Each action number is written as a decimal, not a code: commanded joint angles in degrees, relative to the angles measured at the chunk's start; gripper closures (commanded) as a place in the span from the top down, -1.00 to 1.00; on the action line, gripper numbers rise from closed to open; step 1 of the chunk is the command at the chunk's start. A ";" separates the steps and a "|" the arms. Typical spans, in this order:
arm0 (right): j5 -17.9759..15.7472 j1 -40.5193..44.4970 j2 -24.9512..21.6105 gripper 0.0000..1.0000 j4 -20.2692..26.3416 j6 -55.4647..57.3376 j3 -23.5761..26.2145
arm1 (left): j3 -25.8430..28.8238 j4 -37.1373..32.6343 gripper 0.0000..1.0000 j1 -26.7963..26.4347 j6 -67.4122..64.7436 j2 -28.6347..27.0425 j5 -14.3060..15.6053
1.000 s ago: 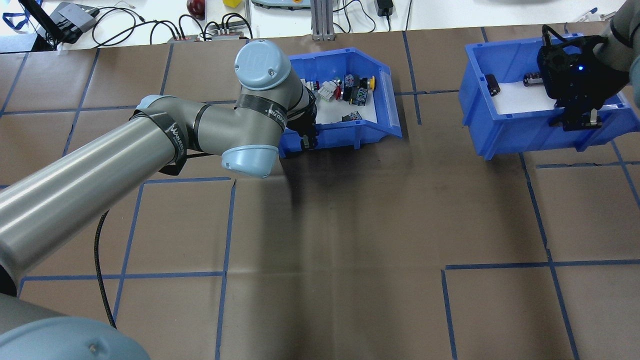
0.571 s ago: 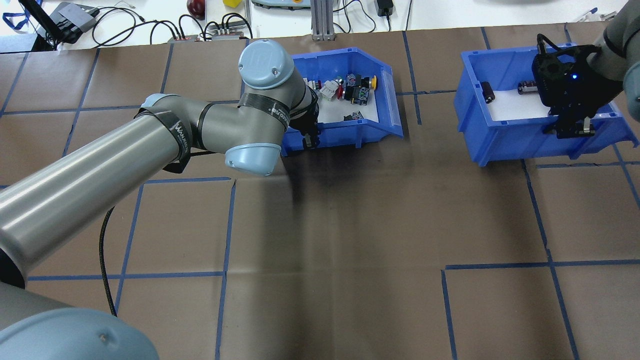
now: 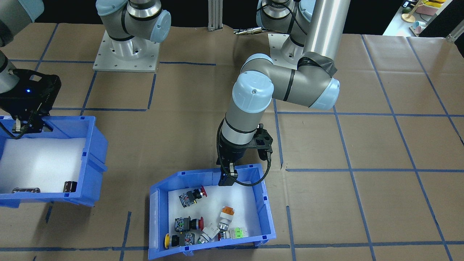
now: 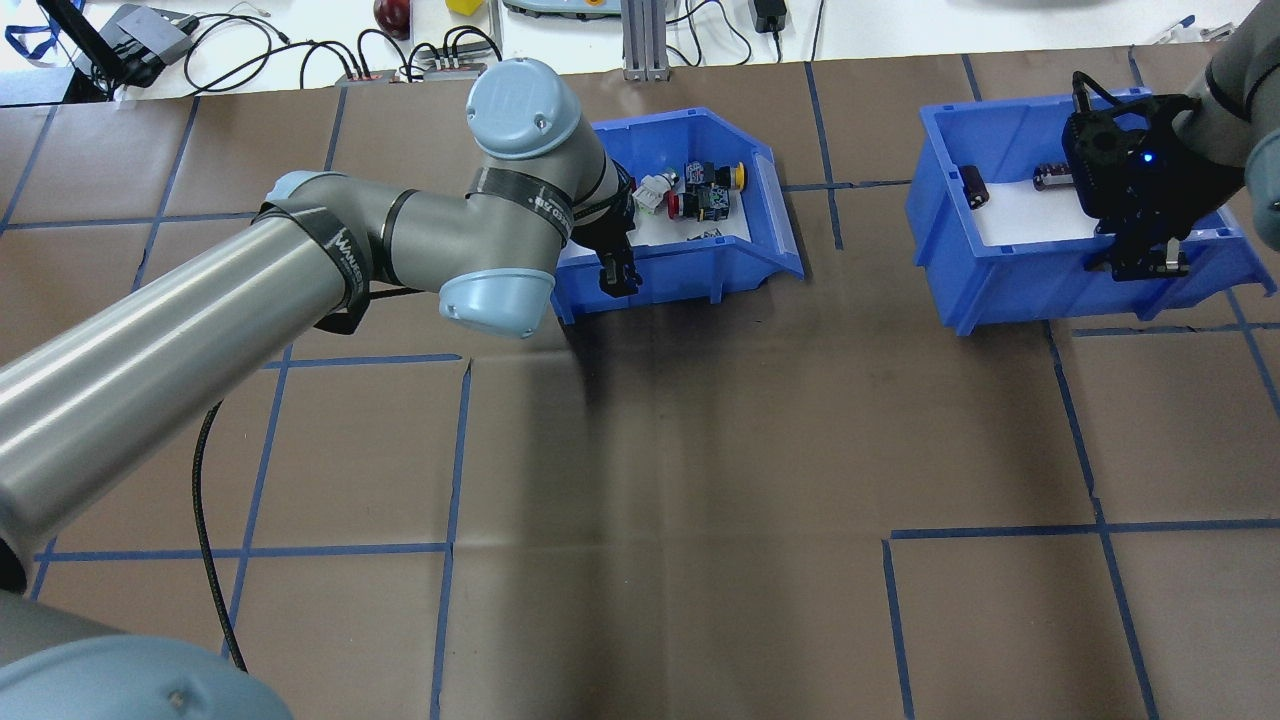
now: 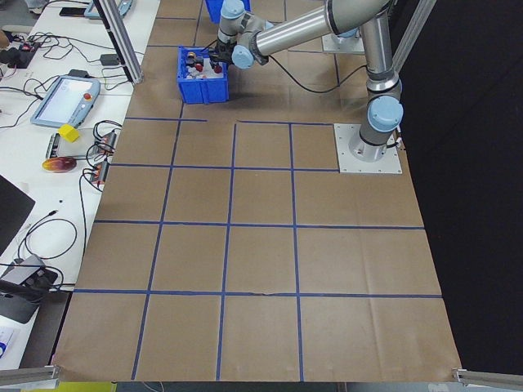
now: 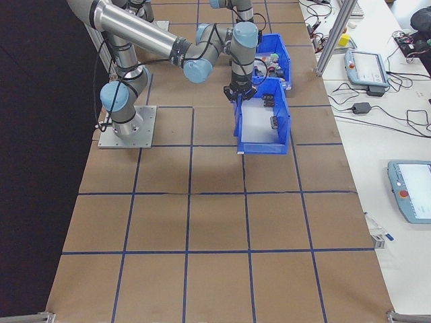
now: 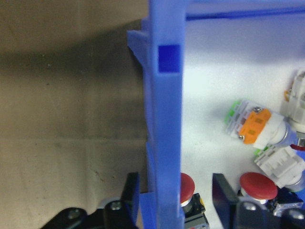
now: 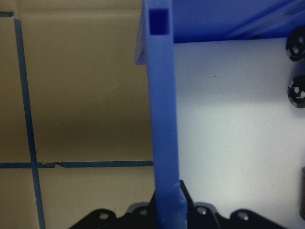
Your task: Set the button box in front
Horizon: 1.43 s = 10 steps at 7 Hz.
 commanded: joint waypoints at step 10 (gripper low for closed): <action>2.64 8.16 -13.00 -0.74 -0.95 14.53 15.83 | -6.97 -37.41 0.98 24.90 119.60 39.34 2.91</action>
